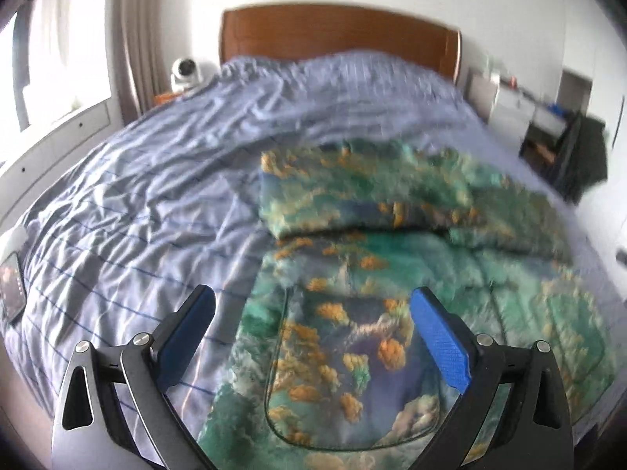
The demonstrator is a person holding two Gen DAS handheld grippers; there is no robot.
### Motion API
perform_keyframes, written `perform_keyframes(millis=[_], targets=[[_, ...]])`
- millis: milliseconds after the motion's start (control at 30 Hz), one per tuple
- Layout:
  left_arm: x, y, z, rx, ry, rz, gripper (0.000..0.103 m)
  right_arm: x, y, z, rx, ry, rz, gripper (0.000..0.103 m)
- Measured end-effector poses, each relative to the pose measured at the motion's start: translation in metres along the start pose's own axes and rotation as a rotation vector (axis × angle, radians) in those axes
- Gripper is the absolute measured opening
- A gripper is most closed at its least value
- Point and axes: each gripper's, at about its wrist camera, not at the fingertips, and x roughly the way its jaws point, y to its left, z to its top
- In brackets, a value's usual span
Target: Fold large clothes
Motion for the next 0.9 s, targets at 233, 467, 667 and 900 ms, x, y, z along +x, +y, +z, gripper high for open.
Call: perform_keyframes(millis=[233,467,667,900], targets=[[-0.027,0.003,-0.002,-0.004,-0.121,-0.055,0.100,-0.056,-0.023,-0.013,0.006,-0.166,-0.038,0.089],[-0.033,-0.014,-0.020,0.080,-0.070,-0.044,0.100,-0.065,-0.007,-0.025,-0.048,-0.200,0.032,0.089],[-0.042,-0.017,-0.022,0.076,-0.043,-0.063,0.100,-0.069,0.019,-0.035,-0.154,-0.182,0.106,0.089],[-0.059,-0.028,-0.019,0.134,-0.077,-0.069,0.101,-0.079,0.032,-0.045,-0.168,-0.191,0.145,0.089]])
